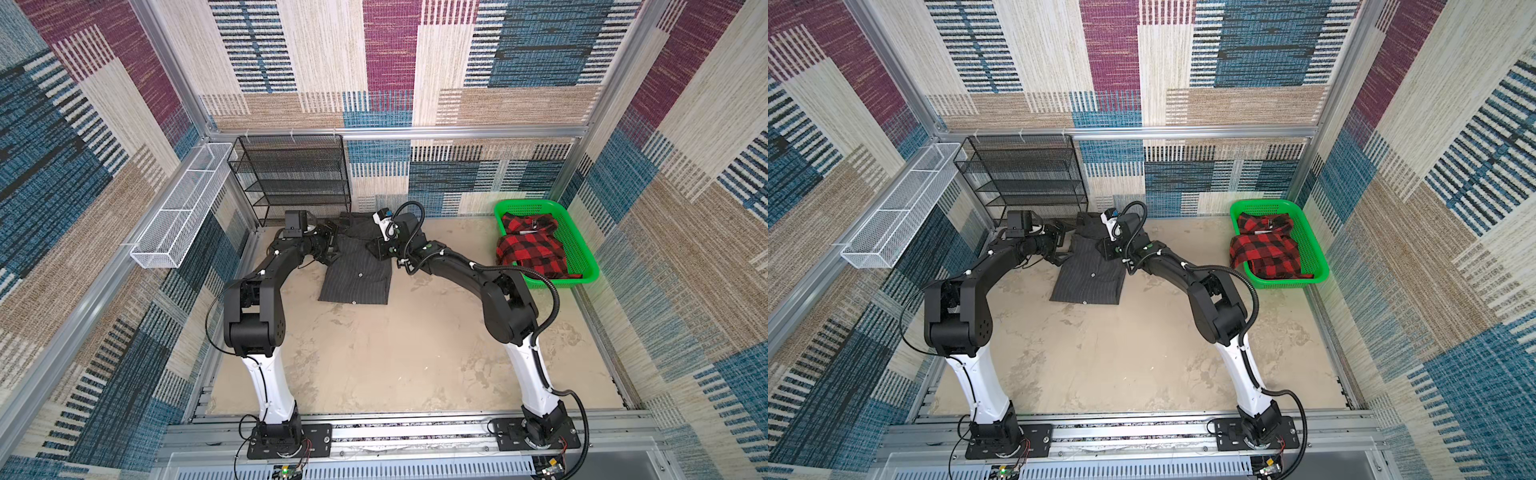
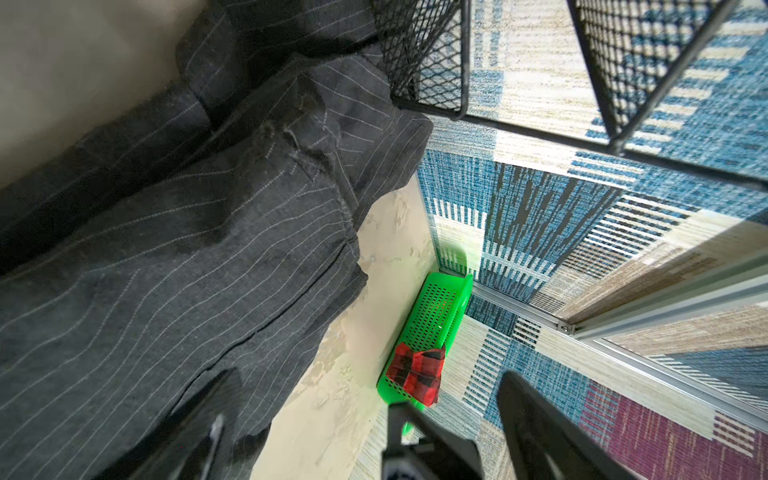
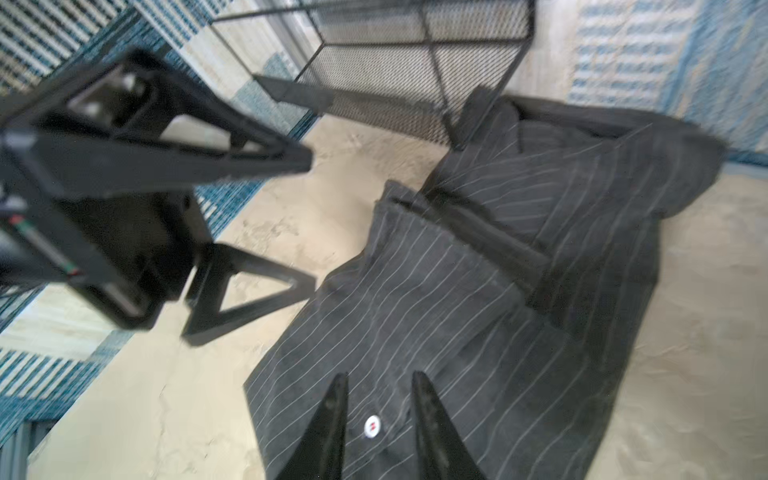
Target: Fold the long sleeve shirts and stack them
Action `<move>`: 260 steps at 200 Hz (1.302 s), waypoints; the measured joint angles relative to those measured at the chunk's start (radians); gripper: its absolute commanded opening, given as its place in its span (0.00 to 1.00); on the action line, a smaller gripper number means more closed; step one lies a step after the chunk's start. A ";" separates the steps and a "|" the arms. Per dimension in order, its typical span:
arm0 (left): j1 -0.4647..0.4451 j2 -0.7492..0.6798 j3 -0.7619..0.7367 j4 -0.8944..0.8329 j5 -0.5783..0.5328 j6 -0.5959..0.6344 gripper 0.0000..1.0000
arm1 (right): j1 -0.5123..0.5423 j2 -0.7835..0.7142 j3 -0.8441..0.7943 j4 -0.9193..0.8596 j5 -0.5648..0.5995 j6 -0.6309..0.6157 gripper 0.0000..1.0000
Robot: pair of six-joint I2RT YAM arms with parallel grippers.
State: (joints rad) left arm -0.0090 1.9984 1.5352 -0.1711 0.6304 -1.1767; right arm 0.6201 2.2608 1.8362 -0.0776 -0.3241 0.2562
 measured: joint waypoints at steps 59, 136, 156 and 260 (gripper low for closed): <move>-0.015 0.091 0.060 0.073 -0.004 0.037 0.53 | 0.047 0.019 -0.146 0.061 -0.066 0.068 0.24; -0.041 0.222 0.124 0.143 -0.084 0.075 0.25 | 0.110 0.011 -0.315 0.136 -0.116 0.186 0.22; -0.033 0.213 0.128 0.143 -0.106 0.092 0.25 | 0.154 0.009 -0.318 0.153 -0.142 0.210 0.22; 0.076 -0.290 -0.118 0.000 -0.070 0.223 0.54 | 0.243 -0.012 -0.185 0.161 -0.212 0.290 0.25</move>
State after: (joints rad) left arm 0.0669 1.7084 1.4174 -0.1711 0.5602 -0.9539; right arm 0.8631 2.2490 1.6512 0.0834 -0.5358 0.5461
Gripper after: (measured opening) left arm 0.529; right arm 0.240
